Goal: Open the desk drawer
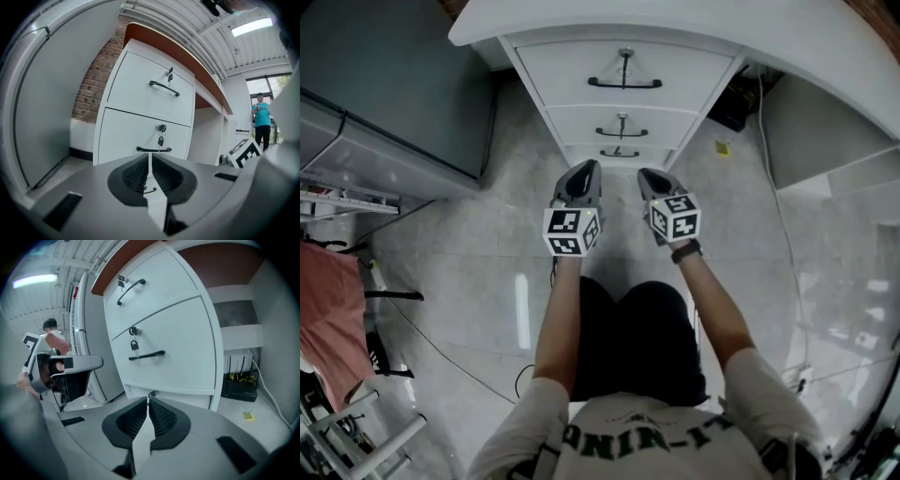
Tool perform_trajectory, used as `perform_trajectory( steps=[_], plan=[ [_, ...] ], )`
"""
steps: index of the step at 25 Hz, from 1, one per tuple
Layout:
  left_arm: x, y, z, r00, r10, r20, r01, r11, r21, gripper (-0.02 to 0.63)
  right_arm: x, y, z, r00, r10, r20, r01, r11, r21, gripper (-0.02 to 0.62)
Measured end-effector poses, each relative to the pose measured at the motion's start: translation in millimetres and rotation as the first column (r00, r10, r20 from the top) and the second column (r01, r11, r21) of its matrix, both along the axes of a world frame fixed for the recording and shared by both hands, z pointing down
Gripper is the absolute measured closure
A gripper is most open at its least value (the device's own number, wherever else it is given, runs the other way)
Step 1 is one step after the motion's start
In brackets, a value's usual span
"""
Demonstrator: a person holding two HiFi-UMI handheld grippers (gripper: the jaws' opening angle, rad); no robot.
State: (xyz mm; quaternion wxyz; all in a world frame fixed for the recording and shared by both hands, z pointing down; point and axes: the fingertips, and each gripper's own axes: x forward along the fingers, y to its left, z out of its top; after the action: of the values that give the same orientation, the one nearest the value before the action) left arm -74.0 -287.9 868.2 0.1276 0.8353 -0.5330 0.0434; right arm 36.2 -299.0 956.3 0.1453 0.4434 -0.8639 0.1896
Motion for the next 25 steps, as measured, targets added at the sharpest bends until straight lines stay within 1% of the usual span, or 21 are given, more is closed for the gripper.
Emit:
perform_trajectory(
  steps=[3,10,14,18,20,22,23,25],
  plan=[
    [-1,0,6,1.0,-0.004,-0.01,0.004,1.0,0.001,0.603,-2,-5,21,0.998,0.034,0.047,-0.032,0.998,-0.046,0.592],
    [0,-8,12,1.0,-0.01,0.004,0.01,1.0,0.008,0.603,-9,-23,53,0.984,0.1,0.147,-0.077,0.985,-0.156,0.591],
    [1,-13,17,1.0,-0.007,0.019,0.007,1.0,0.01,0.603,-13,-33,72,0.965,0.145,0.22,-0.099,0.973,-0.209,0.59],
    [0,-18,21,1.0,-0.009,0.029,0.008,1.0,0.013,0.603,-18,-45,90,0.937,0.191,0.293,-0.108,0.954,-0.278,0.548],
    [-2,-18,23,0.999,-0.013,0.03,0.013,1.0,0.014,0.603,-22,-50,95,0.914,0.221,0.34,-0.114,0.945,-0.308,0.526],
    [-4,-16,27,0.999,-0.017,0.029,0.016,1.0,0.009,0.603,-25,-55,100,0.876,0.265,0.402,-0.123,0.93,-0.346,0.497],
    [-5,-16,29,0.999,-0.018,0.028,0.018,1.0,0.006,0.603,-26,-58,103,0.851,0.293,0.437,-0.128,0.921,-0.369,0.487],
    [-5,-15,33,1.0,-0.019,0.024,0.019,1.0,0.0,0.603,-27,-65,109,0.786,0.356,0.506,-0.137,0.898,-0.418,0.474]
  ],
)
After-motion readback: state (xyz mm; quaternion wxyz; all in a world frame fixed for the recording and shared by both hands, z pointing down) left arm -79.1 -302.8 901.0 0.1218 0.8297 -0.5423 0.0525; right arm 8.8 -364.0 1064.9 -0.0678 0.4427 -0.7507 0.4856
